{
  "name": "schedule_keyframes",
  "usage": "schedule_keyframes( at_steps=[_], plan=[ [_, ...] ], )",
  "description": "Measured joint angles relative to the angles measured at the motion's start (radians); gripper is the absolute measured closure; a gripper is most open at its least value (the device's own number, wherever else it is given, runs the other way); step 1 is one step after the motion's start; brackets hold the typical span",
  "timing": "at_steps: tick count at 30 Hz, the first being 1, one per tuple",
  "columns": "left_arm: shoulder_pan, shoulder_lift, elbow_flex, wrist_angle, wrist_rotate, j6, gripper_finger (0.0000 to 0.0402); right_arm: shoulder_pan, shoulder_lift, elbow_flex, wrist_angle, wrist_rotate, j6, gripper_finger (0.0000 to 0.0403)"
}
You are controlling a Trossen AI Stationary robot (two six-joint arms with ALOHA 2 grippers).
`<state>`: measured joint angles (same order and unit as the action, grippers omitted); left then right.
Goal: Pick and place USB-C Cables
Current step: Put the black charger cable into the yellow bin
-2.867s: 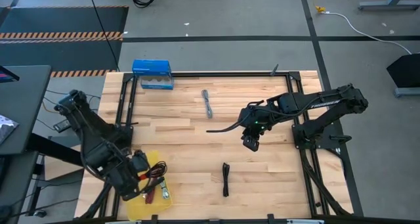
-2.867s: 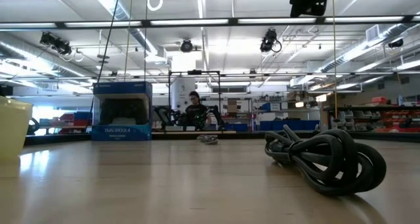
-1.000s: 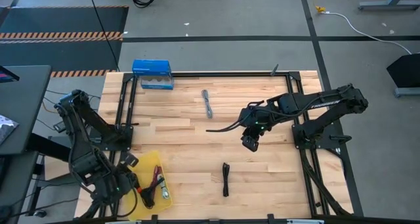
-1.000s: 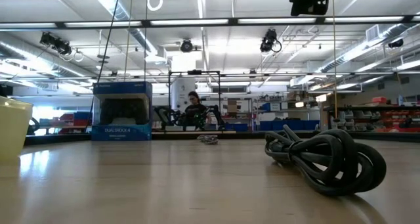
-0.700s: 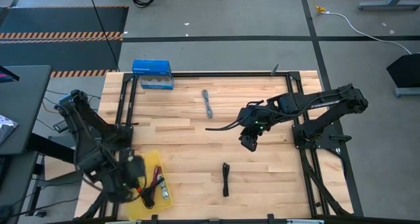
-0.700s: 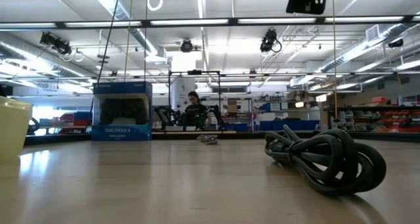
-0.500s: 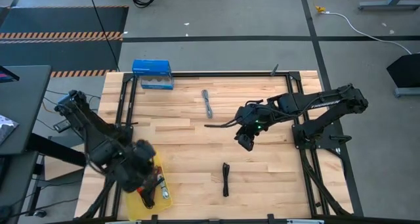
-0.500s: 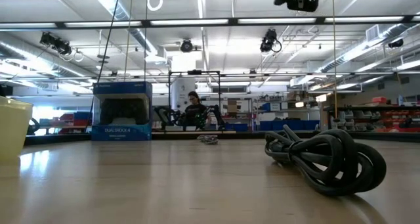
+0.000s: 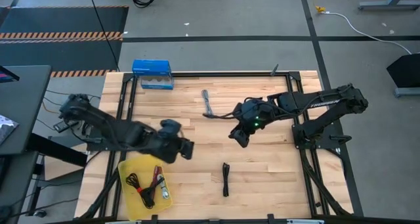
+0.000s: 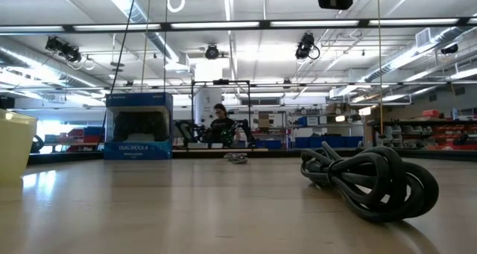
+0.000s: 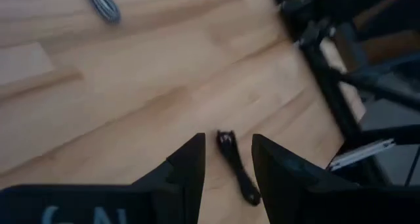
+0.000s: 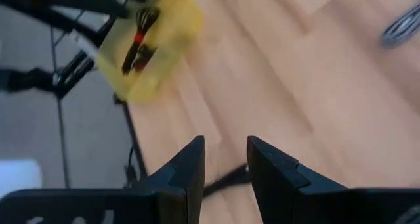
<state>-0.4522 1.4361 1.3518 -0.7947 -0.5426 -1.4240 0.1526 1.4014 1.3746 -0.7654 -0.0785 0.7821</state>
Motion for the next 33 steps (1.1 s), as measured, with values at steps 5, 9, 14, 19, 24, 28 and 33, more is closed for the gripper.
schedule_keyframes(
  at_steps=[5,9,14,19,24,28,33],
  plan=[
    [0.064,0.063,0.000,0.020,0.149,0.086,0.0269,0.050,0.000,0.000,-0.037,-0.133,-0.179,0.0283],
    [0.097,0.072,-0.001,0.021,0.156,0.122,0.0269,0.124,0.006,-0.012,-0.068,-0.110,-0.319,0.0283],
    [0.155,0.066,-0.001,0.029,0.151,0.131,0.0269,0.177,0.006,-0.088,-0.058,0.081,0.007,0.0283],
    [0.197,0.068,-0.001,0.049,0.154,0.128,0.0269,0.181,0.006,-0.199,-0.023,0.109,0.391,0.0283],
    [0.228,0.070,-0.001,0.083,0.156,0.165,0.0269,0.214,0.006,-0.323,0.126,0.103,0.584,0.0283],
    [0.255,0.070,-0.001,0.094,0.179,0.188,0.0269,0.235,0.006,-0.427,0.263,0.103,0.722,0.0283],
    [0.267,0.070,-0.001,0.130,0.192,0.195,0.0269,0.249,0.006,-0.522,0.383,0.125,0.826,0.0283]
  ],
)
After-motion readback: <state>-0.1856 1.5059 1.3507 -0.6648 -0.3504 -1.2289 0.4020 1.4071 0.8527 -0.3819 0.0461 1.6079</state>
